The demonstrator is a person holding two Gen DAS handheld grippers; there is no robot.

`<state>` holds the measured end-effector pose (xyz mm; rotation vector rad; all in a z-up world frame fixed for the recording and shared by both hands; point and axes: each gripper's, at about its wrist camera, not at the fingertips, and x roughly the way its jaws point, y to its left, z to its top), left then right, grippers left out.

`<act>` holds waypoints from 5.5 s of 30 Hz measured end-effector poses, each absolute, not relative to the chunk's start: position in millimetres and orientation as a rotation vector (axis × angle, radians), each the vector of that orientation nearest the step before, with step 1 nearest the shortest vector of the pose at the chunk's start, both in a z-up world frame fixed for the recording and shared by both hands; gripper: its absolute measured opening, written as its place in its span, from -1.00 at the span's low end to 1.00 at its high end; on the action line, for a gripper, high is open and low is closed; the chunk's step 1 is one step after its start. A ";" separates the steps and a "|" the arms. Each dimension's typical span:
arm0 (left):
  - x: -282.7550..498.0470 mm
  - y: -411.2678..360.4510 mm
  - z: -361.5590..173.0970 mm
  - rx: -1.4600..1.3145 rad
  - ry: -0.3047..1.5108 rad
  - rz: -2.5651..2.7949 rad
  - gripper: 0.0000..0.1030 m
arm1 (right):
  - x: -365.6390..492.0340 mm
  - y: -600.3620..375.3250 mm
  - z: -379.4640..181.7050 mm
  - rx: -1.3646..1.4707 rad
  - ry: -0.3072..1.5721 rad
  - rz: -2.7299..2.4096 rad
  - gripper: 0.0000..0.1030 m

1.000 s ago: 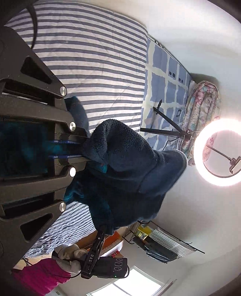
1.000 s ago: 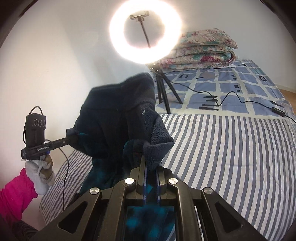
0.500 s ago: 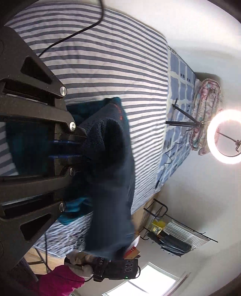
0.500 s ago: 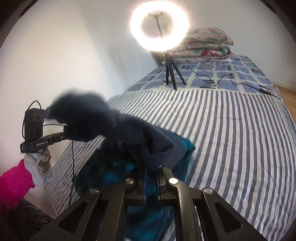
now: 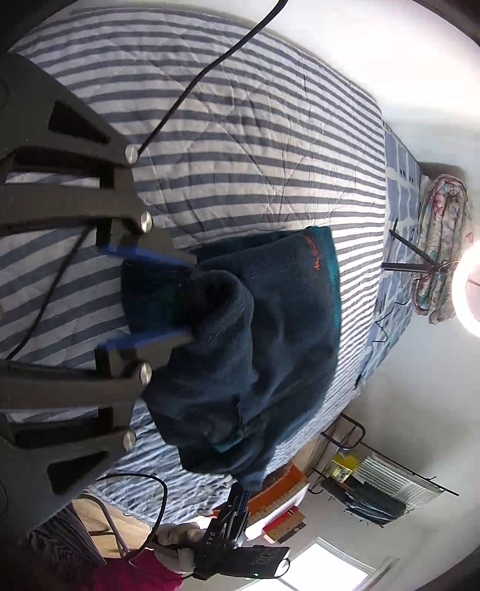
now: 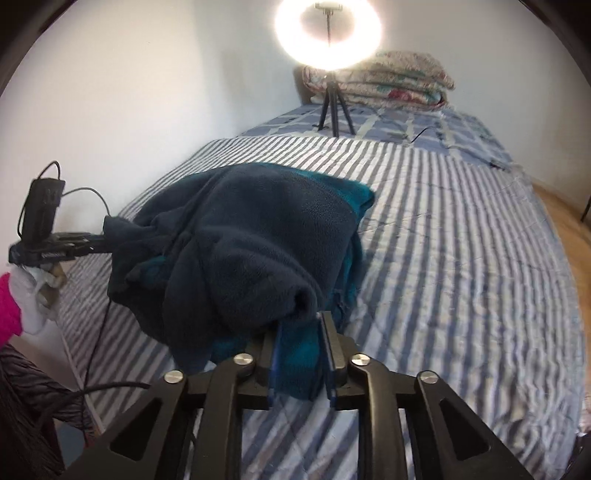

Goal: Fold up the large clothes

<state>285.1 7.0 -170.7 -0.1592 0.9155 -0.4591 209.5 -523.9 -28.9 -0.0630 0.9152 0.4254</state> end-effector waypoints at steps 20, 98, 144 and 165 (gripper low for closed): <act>341.8 61.9 -218.5 -0.938 1.110 -0.467 -0.12 | 225.0 -555.7 -70.4 0.792 0.988 0.469 0.36; 343.7 -32.8 -196.0 -0.184 1.030 -0.441 -0.33 | 225.3 -482.5 -44.8 -0.065 1.095 0.489 -0.52; 300.5 54.8 -219.7 -0.486 1.205 -0.507 -0.84 | 183.1 -518.4 -25.9 0.091 1.049 0.650 -0.22; 333.7 86.8 -183.3 -0.656 1.084 -0.514 0.46 | 195.4 -580.6 -11.8 0.217 0.979 0.596 0.86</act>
